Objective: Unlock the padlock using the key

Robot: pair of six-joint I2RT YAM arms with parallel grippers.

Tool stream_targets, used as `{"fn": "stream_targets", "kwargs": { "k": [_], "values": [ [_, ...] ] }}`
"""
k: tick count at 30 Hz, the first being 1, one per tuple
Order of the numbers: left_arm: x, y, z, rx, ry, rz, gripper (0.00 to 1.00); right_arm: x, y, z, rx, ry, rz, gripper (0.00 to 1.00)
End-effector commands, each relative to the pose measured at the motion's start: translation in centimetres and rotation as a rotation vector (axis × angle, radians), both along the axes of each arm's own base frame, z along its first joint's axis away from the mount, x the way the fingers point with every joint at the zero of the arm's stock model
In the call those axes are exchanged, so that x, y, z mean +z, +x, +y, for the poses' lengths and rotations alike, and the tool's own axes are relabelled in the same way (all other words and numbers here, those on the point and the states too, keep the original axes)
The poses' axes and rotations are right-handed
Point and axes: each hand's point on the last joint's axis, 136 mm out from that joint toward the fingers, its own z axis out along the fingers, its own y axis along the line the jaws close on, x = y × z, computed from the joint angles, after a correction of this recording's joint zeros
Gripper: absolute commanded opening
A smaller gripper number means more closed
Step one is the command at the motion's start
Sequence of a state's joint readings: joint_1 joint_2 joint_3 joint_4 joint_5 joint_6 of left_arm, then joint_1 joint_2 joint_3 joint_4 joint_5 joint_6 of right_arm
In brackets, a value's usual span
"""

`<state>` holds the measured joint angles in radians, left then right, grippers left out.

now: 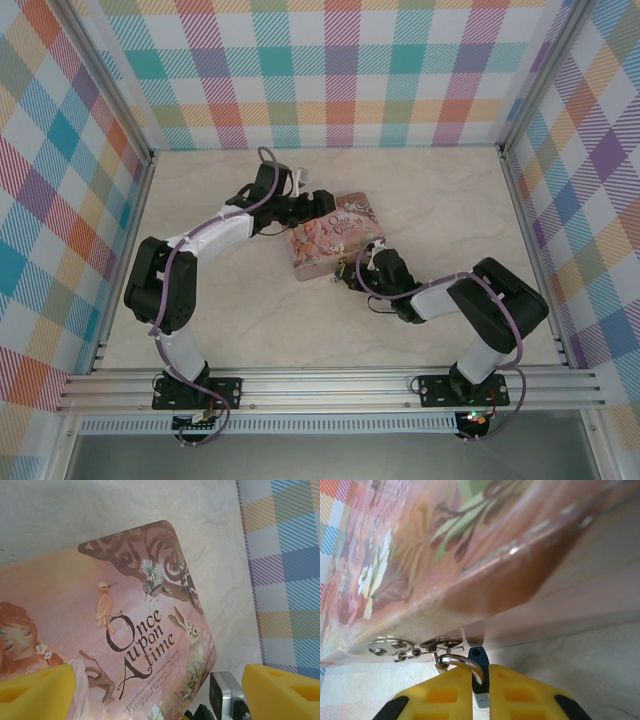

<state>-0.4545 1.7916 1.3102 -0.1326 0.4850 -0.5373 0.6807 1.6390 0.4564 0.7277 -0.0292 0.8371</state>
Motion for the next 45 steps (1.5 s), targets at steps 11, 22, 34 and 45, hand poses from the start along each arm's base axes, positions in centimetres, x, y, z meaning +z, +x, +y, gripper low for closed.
{"fn": "stream_targets", "kwargs": {
  "k": [11, 22, 34, 45],
  "values": [
    [1.8, -3.6, -2.0, -0.059, 0.132, -0.116, 0.86, -2.8, -0.5, -3.6, -0.235, -0.125, 0.241, 0.11],
    [0.7, -3.7, -2.4, -0.055, 0.146, -0.101, 0.86, 0.8, -1.5, -4.1, -0.135, -0.134, 0.086, 0.39],
    [0.3, -3.1, -2.8, -0.064, 0.161, -0.090, 0.86, 0.4, -1.7, -2.5, -0.003, -0.135, 0.035, 0.43],
    [0.0, -2.8, -3.0, -0.068, 0.168, -0.081, 0.86, -0.1, -1.3, -0.4, 0.077, -0.079, 0.043, 0.40]
  ]
}}
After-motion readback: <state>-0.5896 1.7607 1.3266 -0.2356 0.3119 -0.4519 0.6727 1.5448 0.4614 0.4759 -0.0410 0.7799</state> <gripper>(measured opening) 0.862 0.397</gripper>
